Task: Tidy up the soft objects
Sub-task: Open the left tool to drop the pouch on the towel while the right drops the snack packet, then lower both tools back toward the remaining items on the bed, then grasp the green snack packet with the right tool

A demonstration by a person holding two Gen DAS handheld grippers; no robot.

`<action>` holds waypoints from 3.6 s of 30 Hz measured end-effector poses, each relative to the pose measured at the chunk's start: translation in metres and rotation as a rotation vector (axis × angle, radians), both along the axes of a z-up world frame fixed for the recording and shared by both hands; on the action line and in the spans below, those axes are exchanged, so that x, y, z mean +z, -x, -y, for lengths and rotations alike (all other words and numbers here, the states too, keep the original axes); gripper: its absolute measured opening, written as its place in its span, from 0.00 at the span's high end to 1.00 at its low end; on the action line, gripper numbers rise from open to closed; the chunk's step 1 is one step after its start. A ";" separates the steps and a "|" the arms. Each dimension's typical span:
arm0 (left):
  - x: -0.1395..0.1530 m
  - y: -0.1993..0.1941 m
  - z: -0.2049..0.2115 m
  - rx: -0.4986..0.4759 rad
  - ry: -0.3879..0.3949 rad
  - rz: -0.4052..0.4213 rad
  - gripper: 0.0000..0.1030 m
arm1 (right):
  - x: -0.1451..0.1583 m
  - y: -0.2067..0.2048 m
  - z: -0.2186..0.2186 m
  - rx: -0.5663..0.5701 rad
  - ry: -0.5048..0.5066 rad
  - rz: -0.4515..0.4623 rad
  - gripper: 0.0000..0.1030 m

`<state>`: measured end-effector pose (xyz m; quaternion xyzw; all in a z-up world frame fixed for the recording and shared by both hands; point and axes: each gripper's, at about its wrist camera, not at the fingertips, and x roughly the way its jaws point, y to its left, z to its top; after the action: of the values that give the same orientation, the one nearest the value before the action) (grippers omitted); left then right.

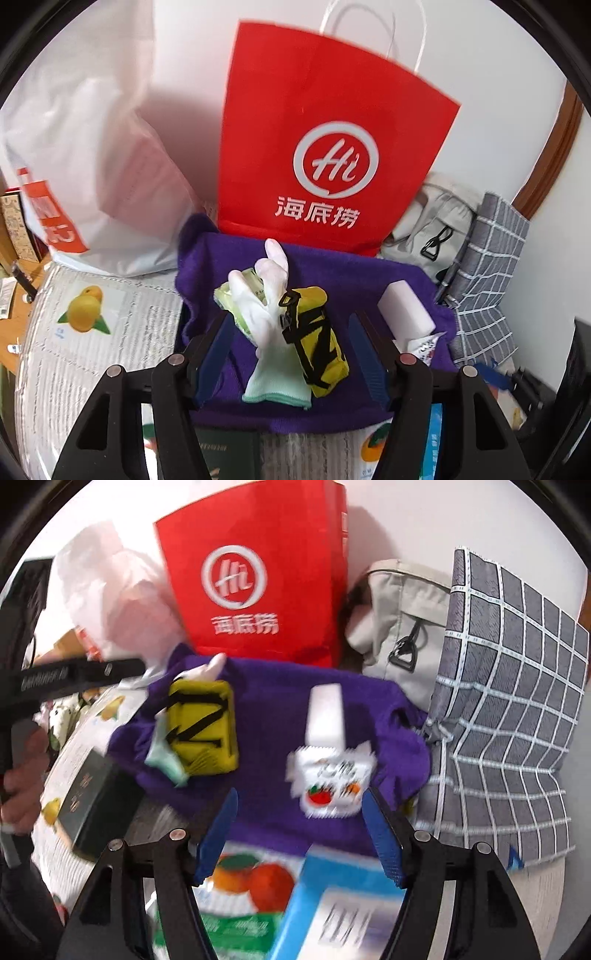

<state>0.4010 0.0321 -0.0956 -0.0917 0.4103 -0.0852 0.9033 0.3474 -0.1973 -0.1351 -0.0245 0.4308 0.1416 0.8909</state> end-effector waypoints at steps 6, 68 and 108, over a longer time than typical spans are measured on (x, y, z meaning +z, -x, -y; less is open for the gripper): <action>0.010 0.044 -0.013 -0.005 -0.007 0.023 0.39 | -0.004 0.062 -0.027 0.080 0.028 -0.017 0.33; -0.068 0.212 -0.124 0.127 0.113 -0.104 0.39 | -0.077 0.132 -0.121 0.184 0.501 0.122 0.70; -0.093 0.251 0.021 -0.069 0.054 -0.248 0.39 | -0.051 0.292 0.025 0.178 0.095 0.078 0.38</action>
<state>0.1499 0.0112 -0.1881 -0.1116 0.5194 -0.1152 0.8393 0.0549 -0.2224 -0.1863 -0.1106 0.3980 0.1986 0.8888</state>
